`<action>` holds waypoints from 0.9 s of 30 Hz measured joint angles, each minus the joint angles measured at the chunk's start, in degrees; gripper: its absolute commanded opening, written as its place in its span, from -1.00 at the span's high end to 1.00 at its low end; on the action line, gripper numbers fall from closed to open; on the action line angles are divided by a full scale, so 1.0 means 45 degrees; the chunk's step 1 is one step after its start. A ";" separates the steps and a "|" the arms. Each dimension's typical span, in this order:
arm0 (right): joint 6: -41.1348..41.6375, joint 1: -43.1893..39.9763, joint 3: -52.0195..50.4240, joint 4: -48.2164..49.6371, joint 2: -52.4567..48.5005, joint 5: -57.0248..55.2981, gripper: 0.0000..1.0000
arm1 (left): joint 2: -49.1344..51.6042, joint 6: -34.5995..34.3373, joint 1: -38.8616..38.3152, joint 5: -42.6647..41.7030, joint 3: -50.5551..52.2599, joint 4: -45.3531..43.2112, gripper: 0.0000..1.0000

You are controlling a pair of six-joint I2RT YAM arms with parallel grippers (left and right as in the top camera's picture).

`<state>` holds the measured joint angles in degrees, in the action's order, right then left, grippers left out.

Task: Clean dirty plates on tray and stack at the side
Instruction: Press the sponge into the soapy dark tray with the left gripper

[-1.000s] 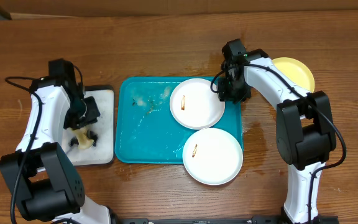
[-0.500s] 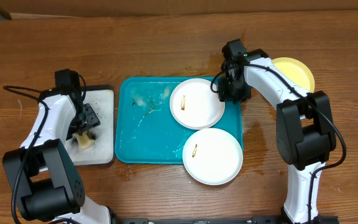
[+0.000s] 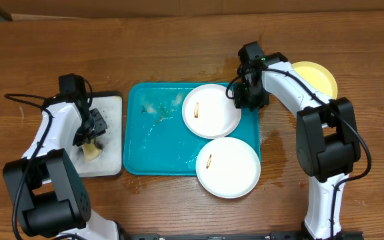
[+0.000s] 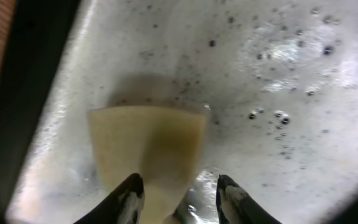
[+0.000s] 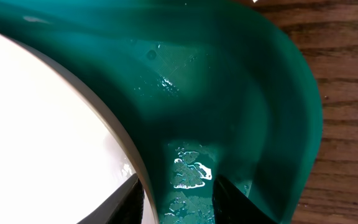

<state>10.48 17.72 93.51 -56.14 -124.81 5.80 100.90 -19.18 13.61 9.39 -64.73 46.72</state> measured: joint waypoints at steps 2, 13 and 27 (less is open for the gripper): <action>0.0000 0.0000 0.0000 0.0005 0.0000 0.0000 0.25 | 0.0000 0.0000 0.0000 -0.0204 0.0015 0.0121 0.24; 0.0005 0.0000 0.0000 0.0005 0.0000 -0.0005 0.24 | 0.0000 0.0189 0.0000 -0.0510 0.0996 -0.0602 0.92; 0.0005 0.0000 -0.0005 0.0029 0.0000 0.0005 0.24 | -0.0005 0.1146 0.0000 -0.3687 -0.2482 0.2152 0.92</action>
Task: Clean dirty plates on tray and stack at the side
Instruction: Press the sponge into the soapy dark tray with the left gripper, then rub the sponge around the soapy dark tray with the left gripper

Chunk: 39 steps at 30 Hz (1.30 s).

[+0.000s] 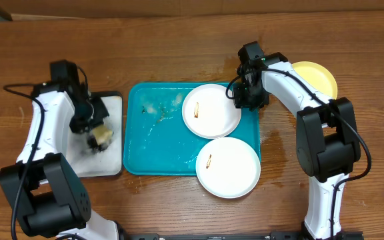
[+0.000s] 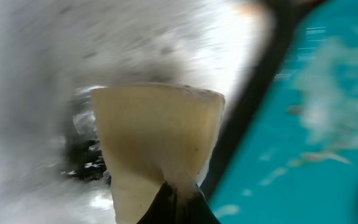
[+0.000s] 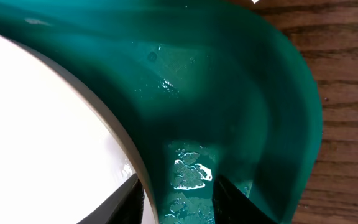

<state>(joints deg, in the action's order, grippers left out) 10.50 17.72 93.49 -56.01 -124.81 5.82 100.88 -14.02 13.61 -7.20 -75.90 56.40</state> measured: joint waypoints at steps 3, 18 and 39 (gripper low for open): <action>0.0000 0.0000 0.0000 0.0000 0.0000 -0.0005 0.24 | 0.0000 0.0782 0.0039 -0.1467 -0.0214 0.0005 0.92; 0.0000 0.0000 -0.0010 0.0146 0.0000 -0.0005 0.24 | 0.0000 0.2832 0.2142 -0.4857 0.1768 -0.2633 0.92; 0.0000 0.0000 -0.0015 0.0204 0.0000 -0.0010 0.24 | 0.0005 0.1666 0.3084 -0.1219 0.2754 -0.1690 0.49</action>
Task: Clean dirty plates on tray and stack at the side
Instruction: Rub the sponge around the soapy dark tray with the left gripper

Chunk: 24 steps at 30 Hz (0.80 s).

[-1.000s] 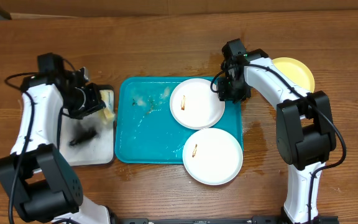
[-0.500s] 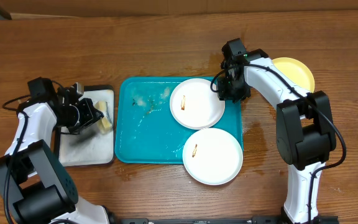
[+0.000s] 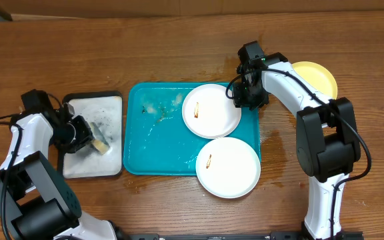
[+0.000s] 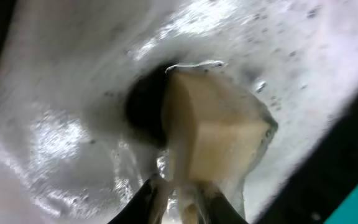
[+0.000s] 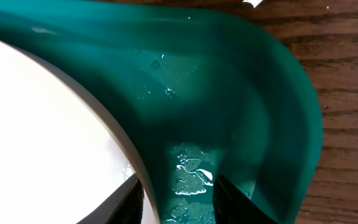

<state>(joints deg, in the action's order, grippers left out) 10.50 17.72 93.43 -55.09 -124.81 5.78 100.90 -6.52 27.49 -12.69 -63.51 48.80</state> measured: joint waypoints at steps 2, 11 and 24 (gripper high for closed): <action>0.0000 0.0000 0.0000 0.0005 0.0000 0.0005 0.24 | 0.0000 -0.0121 0.0000 0.0359 -0.0112 0.0447 0.42; -0.0005 0.0000 -0.0005 0.0000 0.0000 0.0005 0.23 | 0.0010 -0.1763 0.0000 0.2676 -0.1865 0.3293 0.21; -0.0005 0.0000 -0.0005 -0.0019 0.0000 0.0010 0.23 | -0.0034 -0.2671 -0.2278 0.0670 -0.2458 0.1496 -0.15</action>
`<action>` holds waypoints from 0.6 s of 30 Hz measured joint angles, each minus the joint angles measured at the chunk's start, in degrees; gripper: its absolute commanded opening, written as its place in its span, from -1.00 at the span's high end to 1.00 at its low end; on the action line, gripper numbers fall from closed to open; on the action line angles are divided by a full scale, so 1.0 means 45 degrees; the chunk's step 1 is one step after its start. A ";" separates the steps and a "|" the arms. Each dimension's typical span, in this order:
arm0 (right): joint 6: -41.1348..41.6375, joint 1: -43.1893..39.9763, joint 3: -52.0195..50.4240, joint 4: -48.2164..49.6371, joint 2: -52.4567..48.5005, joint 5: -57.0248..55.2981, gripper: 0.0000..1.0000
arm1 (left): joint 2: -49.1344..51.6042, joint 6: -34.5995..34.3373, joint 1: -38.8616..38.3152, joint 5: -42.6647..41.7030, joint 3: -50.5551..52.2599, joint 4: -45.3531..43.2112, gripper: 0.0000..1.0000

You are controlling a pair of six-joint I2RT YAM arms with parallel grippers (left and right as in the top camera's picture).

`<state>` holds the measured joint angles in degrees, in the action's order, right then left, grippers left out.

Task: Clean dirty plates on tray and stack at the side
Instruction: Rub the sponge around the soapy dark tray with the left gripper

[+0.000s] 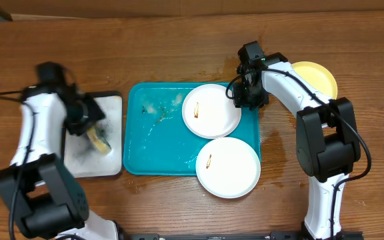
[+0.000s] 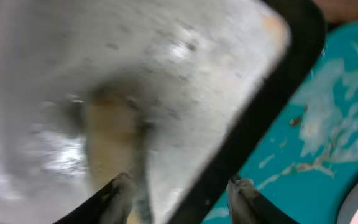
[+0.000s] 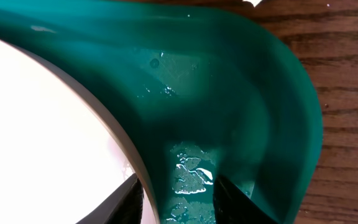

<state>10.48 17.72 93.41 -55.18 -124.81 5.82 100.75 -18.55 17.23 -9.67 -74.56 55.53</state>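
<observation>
Two white plates with brown smears sit on the teal tray [image 1: 159,147]: one at the back right [image 1: 211,110], one at the front right [image 1: 228,167] hanging over the tray's edge. My right gripper [image 1: 245,97] stands open astride the back plate's rim [image 3: 126,149], at the tray's corner [image 3: 272,93]; its jaws [image 3: 179,193] do not grip it. My left gripper [image 1: 85,120] is open over the soapy white tray [image 1: 112,107]. The tan sponge [image 1: 100,140] lies on the foam, blurred [image 2: 110,140], under the left finger of that gripper [image 2: 180,186].
A yellow plate [image 1: 315,75] lies on the wooden table at the far right, behind my right arm. Food scraps and foam smear the teal tray's back left [image 1: 157,105]. The soap tray's black rim [image 2: 253,124] runs next to the teal tray.
My left gripper was shut on the sponge, pressed into the foam; now it is open and nearer the soap tray's back right, the sponge lying loose. The right gripper has not moved.
My left gripper stood open around the sponge on the soap tray. Then it was shut on the sponge near the tray's right rim, then held it pressed into the foam. Now it is open again. My right gripper stayed astride the back plate's rim throughout.
</observation>
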 measured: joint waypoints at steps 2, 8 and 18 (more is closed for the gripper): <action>0.0005 0.0000 0.0000 -0.0049 0.0000 -0.0005 0.23 | 0.0000 -0.0194 -0.0763 0.0257 0.0457 -0.0471 -0.17; 0.0000 0.0000 0.0000 -0.0078 0.0000 -0.0005 0.23 | 0.0000 -0.0797 -0.1836 0.1681 0.0831 -0.0461 0.14; 0.0000 0.0000 0.0000 -0.0087 0.0000 -0.0010 0.23 | 0.0000 -0.0869 -0.1666 0.3696 0.0879 0.0486 0.08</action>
<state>10.48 17.72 93.41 -55.57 -124.81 5.78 100.75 -22.46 9.74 6.96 -70.61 57.71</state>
